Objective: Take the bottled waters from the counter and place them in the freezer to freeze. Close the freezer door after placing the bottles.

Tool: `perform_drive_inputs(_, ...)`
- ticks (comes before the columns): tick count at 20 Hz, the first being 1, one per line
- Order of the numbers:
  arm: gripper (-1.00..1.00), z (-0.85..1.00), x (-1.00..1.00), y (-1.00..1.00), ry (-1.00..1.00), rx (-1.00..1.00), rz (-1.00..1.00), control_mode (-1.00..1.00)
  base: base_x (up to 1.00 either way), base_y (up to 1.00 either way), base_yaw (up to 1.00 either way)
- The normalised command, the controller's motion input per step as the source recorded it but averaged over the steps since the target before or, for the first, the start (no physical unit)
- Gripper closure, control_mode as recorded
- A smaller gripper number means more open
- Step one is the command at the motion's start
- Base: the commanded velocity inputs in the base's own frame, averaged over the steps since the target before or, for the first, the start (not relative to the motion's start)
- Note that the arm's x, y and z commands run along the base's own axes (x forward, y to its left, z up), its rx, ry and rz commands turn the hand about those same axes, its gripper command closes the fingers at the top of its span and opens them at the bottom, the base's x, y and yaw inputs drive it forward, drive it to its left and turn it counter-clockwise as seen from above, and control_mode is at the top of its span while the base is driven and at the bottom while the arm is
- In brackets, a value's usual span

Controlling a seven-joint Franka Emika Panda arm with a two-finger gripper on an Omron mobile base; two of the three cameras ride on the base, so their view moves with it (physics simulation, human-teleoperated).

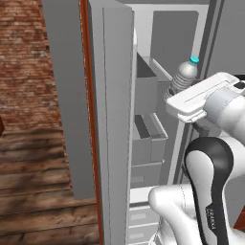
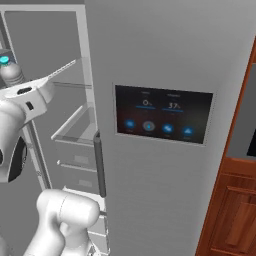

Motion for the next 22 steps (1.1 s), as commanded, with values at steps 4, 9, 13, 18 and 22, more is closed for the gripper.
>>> perform_drive_inputs(4, 1.0, -0.03, 0.33, 0.0, 0.0, 0.26, 0.0, -1.0, 0.0, 0.0, 0.0)
perform_drive_inputs(9, 1.0, 0.0, 0.45, 0.0, 0.02, 0.04, -0.04, -1.0, 0.0, 0.0, 0.0)
perform_drive_inputs(13, 1.0, 0.0, 0.44, -0.04, 0.02, -0.03, -0.04, -1.0, 0.0, 0.0, 0.0)
perform_drive_inputs(18, 1.0, -0.01, 0.25, -0.06, 0.0, -0.16, -0.02, -1.0, 0.0, 0.0, 0.0)
perform_drive_inputs(22, 1.0, 0.0, 0.09, -0.01, 0.02, -0.02, 0.0, -1.0, 0.0, 0.0, 0.0)
